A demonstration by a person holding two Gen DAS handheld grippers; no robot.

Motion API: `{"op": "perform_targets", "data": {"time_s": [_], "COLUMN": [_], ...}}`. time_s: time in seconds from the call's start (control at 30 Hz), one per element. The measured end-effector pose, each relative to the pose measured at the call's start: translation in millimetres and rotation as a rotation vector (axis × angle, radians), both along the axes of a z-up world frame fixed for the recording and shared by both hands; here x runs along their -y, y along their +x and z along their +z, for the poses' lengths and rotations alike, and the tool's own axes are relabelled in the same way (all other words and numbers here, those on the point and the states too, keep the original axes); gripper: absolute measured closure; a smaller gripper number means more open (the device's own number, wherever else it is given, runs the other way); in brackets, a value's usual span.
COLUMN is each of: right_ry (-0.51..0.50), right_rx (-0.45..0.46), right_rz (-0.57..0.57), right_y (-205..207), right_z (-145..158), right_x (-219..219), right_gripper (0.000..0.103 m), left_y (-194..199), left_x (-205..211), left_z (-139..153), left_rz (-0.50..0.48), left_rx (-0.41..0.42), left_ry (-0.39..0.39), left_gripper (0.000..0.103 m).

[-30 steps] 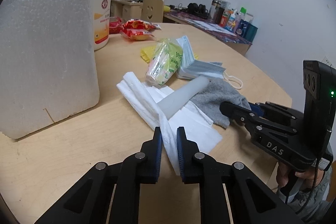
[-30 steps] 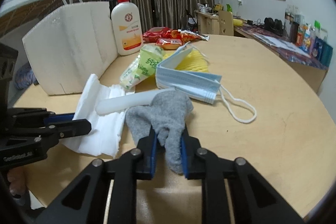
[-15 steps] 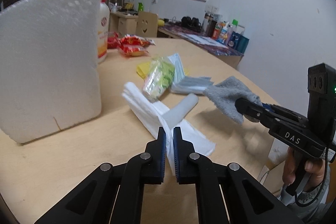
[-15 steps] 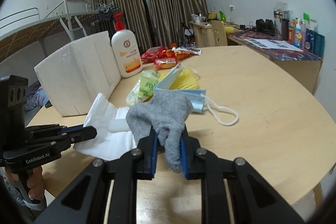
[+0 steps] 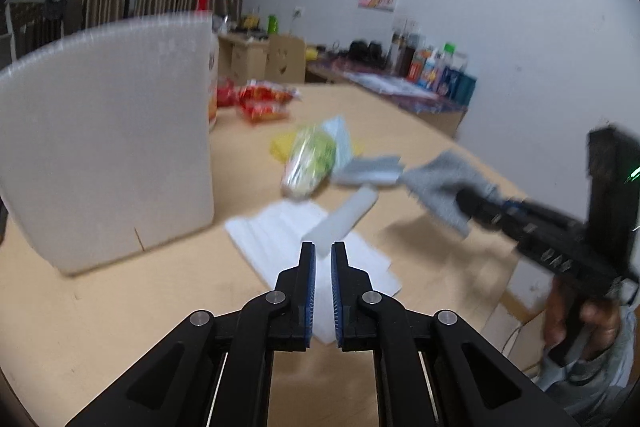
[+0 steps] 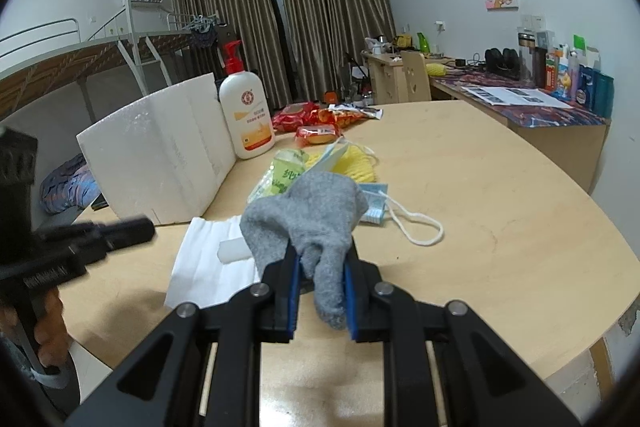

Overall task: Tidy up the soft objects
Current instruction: 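Grasp the white cloth with the left gripper while the right gripper holds the sock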

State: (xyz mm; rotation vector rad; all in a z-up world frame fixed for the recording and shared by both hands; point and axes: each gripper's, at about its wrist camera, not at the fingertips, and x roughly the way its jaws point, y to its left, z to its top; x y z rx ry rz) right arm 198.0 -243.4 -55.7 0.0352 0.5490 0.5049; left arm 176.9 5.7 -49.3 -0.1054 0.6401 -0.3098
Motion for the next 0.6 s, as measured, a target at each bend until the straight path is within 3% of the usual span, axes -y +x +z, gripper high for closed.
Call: {"op": "perform_targets", "data": {"time_s": [0.07, 0.13, 0.27, 0.4, 0.53, 0.6], "right_ry": [0.001, 0.003, 0.005, 0.008, 0.013, 0.017], "right_rx": [0.0, -0.002, -0.006, -0.006, -0.009, -0.009], "right_rz": [0.003, 0.005, 0.008, 0.009, 0.007, 0.007], "right_y": [0, 0, 0, 0, -1, -1], "right_z": [0, 0, -1, -3, -4, -4], "right_x": [0, 0, 1, 3, 5, 7], "right_gripper": [0.081, 0.081, 0.081, 0.081, 0.081, 0.081], "left_y": [3, 6, 8, 11, 24, 28], "left_x": [4, 8, 16, 19, 26, 30], "left_z": [-13, -21, -29, -29, -35, -38], "left_rz": [0.013, 0.016, 0.016, 0.044, 0.05, 0.051], "left_rx": [-0.039, -0.076, -0.091, -0.068, -0.107, -0.118], "left_ry": [0.024, 0.033, 0.048, 0.065, 0.113, 0.134], "left_gripper": [0.09, 0.082, 0.037, 0.035, 0.036, 0.041]}}
